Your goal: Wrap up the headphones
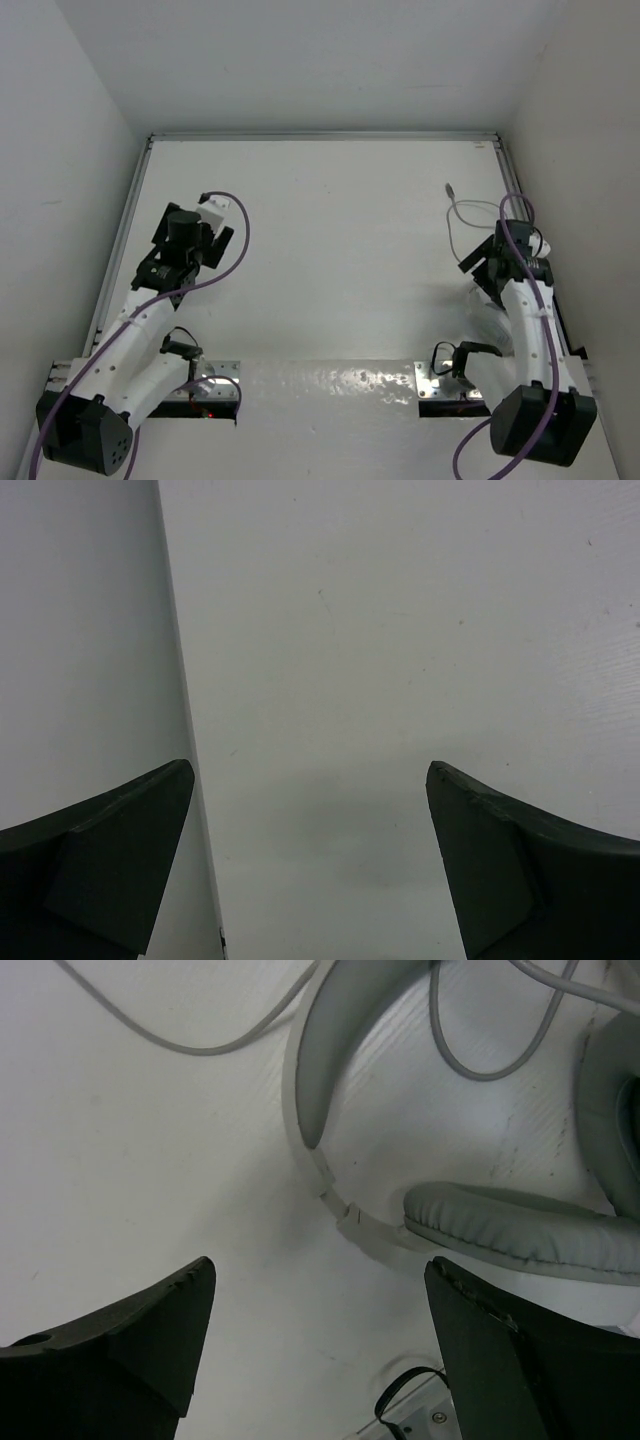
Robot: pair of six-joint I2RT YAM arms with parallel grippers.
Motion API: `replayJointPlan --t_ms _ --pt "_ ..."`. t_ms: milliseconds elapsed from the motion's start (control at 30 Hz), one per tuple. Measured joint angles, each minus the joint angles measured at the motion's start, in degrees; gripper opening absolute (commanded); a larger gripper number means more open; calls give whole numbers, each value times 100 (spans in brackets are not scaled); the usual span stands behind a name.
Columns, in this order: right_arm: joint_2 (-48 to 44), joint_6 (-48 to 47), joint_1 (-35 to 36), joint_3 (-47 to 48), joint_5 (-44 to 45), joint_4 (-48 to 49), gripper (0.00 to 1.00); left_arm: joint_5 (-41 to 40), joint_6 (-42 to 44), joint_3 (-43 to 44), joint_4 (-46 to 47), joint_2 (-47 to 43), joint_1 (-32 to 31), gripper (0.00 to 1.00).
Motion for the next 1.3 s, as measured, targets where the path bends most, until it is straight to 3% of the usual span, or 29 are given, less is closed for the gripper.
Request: replayJointPlan --t_ms 67,167,300,433,533,600,767,933,1167,1300 --pt "149 22 0 -129 142 153 83 31 -11 0 -15 4 0 100" --pt "535 -107 0 -367 267 516 73 46 -28 0 -42 4 0 100" --pt "1246 -520 0 -417 157 964 52 46 -57 2 -96 2 0 100" --pt "2105 -1091 4 -74 -323 1204 0 55 -83 57 -251 2 0 100" --pt "2378 -1305 245 238 -549 1381 0 87 -109 238 -367 2 0 100" --pt "2382 -1353 789 422 -577 1451 0 127 -149 400 -424 2 0 99" --pt "2378 -1735 3329 688 -448 2166 0 485 -278 944 -654 136 0 93" --pt "2461 -2017 5462 776 -363 3298 0 1631 -463 1943 -1115 785 0 89" --pt "3263 -2555 7014 962 389 4367 0 3364 -1165 2848 -1556 2004 -9 83" --pt "3716 -2907 7635 1211 754 4638 0 3727 -1506 2892 -1757 2594 -411 85"
